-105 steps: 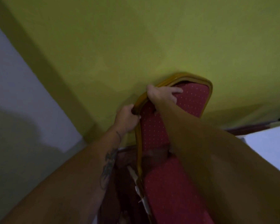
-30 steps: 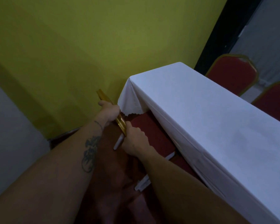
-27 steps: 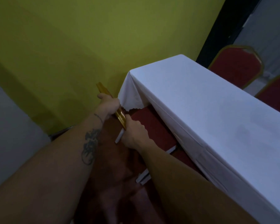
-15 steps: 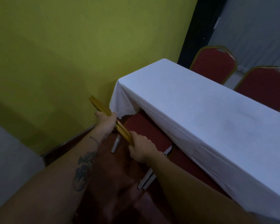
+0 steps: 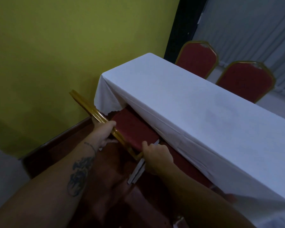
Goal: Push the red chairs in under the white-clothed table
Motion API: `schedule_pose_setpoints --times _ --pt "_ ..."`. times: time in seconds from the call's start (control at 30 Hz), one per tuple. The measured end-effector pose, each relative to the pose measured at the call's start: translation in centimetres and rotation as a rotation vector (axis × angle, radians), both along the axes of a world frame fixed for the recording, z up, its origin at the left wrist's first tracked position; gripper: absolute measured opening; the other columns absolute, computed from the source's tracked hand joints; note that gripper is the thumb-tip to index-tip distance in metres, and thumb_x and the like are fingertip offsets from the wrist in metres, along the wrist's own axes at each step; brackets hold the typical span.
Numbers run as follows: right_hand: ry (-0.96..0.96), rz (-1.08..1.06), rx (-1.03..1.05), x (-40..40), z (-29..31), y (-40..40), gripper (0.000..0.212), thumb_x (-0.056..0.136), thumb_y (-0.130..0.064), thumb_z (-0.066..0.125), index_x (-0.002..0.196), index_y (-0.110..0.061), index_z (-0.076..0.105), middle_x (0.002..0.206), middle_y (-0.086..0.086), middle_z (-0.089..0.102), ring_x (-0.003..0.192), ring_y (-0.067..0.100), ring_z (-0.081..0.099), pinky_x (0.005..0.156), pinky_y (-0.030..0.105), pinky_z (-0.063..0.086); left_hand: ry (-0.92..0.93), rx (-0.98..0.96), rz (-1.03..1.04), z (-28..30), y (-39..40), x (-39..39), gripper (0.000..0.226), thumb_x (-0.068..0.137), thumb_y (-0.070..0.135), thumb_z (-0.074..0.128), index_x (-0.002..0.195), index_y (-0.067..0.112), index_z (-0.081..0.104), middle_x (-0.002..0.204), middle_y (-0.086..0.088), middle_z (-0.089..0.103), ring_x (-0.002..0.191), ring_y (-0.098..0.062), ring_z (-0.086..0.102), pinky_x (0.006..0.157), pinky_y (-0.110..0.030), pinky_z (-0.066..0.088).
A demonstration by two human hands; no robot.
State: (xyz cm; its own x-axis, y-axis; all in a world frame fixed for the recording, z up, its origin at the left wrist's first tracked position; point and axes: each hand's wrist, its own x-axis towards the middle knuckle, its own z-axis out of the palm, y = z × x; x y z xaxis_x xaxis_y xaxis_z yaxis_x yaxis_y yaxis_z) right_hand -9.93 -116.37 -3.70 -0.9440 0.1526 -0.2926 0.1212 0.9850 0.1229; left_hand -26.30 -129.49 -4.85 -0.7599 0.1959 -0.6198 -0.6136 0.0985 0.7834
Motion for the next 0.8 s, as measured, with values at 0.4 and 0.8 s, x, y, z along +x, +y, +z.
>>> schedule_pose_setpoints --times 0.4,0.8 --pt "-0.060 -0.013 -0.025 -2.3 0.7 1.3 0.057 0.089 -0.030 0.075 0.131 -0.012 0.041 0.099 0.007 0.062 0.072 0.024 0.052 0.064 0.037 0.038 0.047 0.033 0.056 -2.6 1.8 -2.5 0.077 0.068 0.007 0.061 0.141 0.019 0.042 0.112 -0.021 0.071 0.072 -0.031 0.077 0.056 -0.055 0.062" --pt "0.180 -0.218 -0.411 -3.5 6.6 5.3 0.044 0.098 -0.038 0.054 0.136 -0.015 0.049 0.128 0.011 0.061 0.099 0.027 0.056 0.080 0.036 0.044 0.216 -0.325 0.147 4.7 2.6 -1.5 0.061 0.075 0.026 0.060 0.129 -0.003 0.060 0.129 -0.019 0.067 0.112 -0.039 0.067 0.092 -0.043 0.058"
